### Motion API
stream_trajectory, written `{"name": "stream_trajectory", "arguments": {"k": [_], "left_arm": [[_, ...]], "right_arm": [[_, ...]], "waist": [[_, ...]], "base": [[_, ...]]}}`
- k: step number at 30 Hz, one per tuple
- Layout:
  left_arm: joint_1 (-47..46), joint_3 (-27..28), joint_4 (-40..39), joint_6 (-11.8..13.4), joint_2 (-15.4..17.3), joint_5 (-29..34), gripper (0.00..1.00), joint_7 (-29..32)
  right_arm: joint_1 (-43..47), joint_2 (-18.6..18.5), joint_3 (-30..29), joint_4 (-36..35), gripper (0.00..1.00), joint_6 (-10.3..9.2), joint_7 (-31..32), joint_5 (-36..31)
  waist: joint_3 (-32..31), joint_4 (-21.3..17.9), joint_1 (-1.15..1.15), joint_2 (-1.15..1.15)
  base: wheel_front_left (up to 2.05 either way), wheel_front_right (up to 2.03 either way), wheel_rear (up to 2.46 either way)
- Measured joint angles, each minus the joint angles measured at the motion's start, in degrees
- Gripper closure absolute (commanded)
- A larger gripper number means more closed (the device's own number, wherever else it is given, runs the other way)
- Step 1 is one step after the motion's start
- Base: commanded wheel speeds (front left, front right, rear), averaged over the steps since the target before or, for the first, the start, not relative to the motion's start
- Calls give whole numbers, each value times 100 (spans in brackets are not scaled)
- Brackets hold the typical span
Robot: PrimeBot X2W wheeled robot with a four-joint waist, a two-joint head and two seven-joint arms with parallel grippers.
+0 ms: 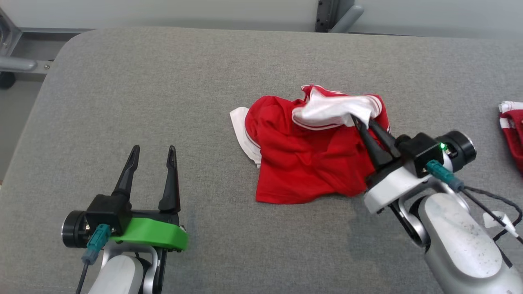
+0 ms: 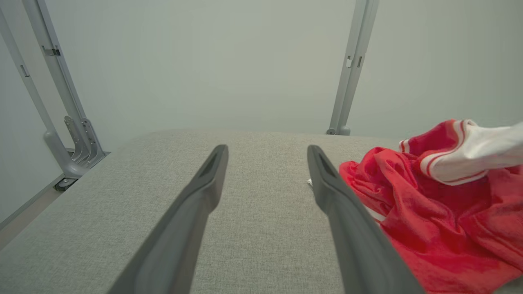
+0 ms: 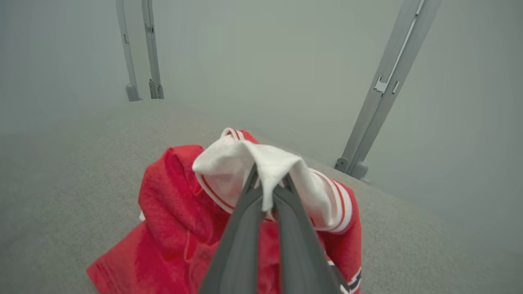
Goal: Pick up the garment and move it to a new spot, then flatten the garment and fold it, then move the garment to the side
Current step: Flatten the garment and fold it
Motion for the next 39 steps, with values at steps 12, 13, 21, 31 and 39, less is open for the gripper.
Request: {"name": "stream_trajectory", "arguments": {"k": [12, 13, 21, 31, 39], "left_arm": [[-59, -23, -19, 9, 59, 0, 0, -32], [-71, -30, -23, 9, 58, 2, 0, -33], [-142, -74, -42, 23, 78, 32, 0, -23], [-141, -46, -133, 94, 180, 30, 0, 29], [88, 52, -243, 227, 257, -10, 0, 25]], "right_arm": [[923, 209, -2413, -635, 100, 0, 538, 386], [1083, 263, -2622, -503, 100, 0, 541, 425], [1590, 659, -3183, 1014, 100, -1, 324, 706], [1259, 556, -2856, 1655, 0, -1, -326, 1072], [1517, 535, -2625, 311, 0, -1, -512, 871]], "waist": [[-31, -424, 0, 0], [-13, -430, 0, 0], [122, -477, 0, 0], [29, -612, 0, 0], [-199, -735, 0, 0]], "base": [[0, 0, 0], [0, 0, 0], [0, 0, 0], [0, 0, 0], [0, 0, 0]]}}
